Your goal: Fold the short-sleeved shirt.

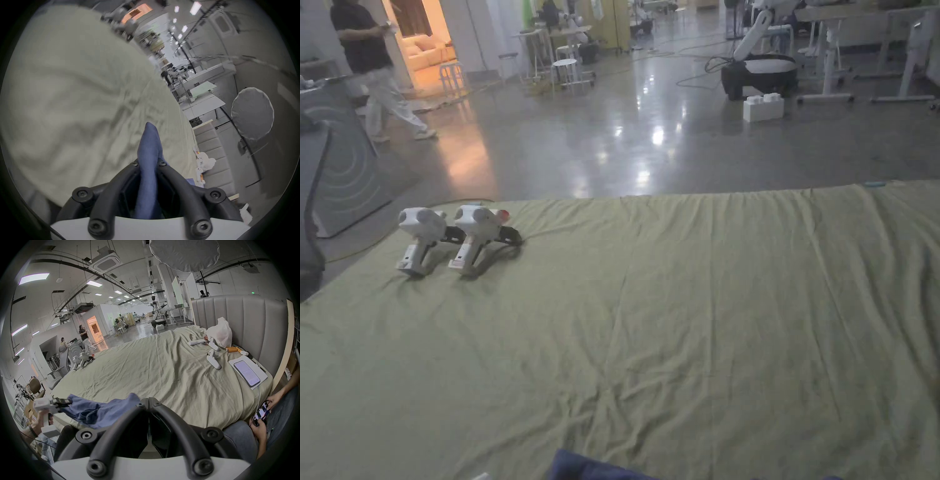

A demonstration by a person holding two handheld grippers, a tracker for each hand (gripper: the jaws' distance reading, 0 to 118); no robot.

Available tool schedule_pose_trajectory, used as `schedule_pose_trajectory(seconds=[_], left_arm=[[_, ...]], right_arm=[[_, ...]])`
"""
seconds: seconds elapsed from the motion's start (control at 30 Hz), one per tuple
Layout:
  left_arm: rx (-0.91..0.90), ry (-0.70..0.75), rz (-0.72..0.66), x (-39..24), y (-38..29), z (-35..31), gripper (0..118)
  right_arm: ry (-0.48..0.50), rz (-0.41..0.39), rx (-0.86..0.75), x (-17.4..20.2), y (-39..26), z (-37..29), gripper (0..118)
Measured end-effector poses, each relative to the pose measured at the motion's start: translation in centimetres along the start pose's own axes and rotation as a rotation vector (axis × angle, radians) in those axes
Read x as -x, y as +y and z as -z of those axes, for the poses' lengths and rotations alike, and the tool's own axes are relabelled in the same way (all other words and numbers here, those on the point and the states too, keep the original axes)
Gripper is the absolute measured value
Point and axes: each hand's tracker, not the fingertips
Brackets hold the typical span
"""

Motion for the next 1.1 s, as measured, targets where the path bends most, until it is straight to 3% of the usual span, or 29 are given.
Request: schedule_pose_trajectory(seconds=[0.17,0.4,0.5,0.57,0.63,0.67,0.73,0.77,0.8,0.87,0.9,0.97,1.1], left_arm=[[-0.038,0.085,0.36,-6.7,2.4,-3.3,10],[0.195,-0.085,0.506,-16.4,-7.1,6.0,11],[0.309,-0.04,0.595,-17.6,-11.6,11.0,12],[0.367,0.006,0.677,-17.9,-14.1,13.2,31],[0.426,-0.003,0.68,-18.1,-15.2,14.0,71],[0.433,-0.023,0.668,-18.1,-15.2,14.1,79],[0.379,-0.045,0.614,-18.3,-13.9,13.0,83],[0.357,-0.058,0.588,-18.4,-13.0,12.5,82],[0.314,-0.078,0.561,-18.1,-11.9,11.6,73],[0.205,-0.145,0.469,-17.3,-10.0,10.2,35],[0.177,-0.112,0.427,-16.9,-9.4,10.1,6],[0.205,-0.069,0.395,-15.7,-9.5,10.8,1],[0.452,-0.178,0.316,-14.2,-13.2,14.4,1]], right_arm=[[-0.003,0.02,-0.001,0.5,-0.4,0.7,0],[-0.009,0.083,0.006,-0.4,-1.7,-0.1,0],[-0.04,0.103,-0.002,-1.3,-2.2,-1.4,0],[-0.077,0.114,0.002,-2.1,-2.7,-2.2,0],[-0.124,0.115,0.015,-2.9,-3.3,-2.6,0],[-0.148,0.106,0.026,-3.2,-3.6,-2.7,0],[-0.192,0.061,0.042,-3.5,-3.9,-2.8,0],[-0.184,0.063,0.042,-3.6,-4.1,-2.8,0],[-0.175,0.07,0.045,-3.8,-4.2,-2.7,0],[-0.121,0.132,0.055,-4.3,-4.4,-2.4,0],[-0.117,0.142,0.054,-4.4,-4.4,-2.3,0],[-0.117,0.144,0.058,-4.4,-4.5,-2.0,0],[-0.105,0.166,0.061,-4.2,-4.8,-1.9,0]])
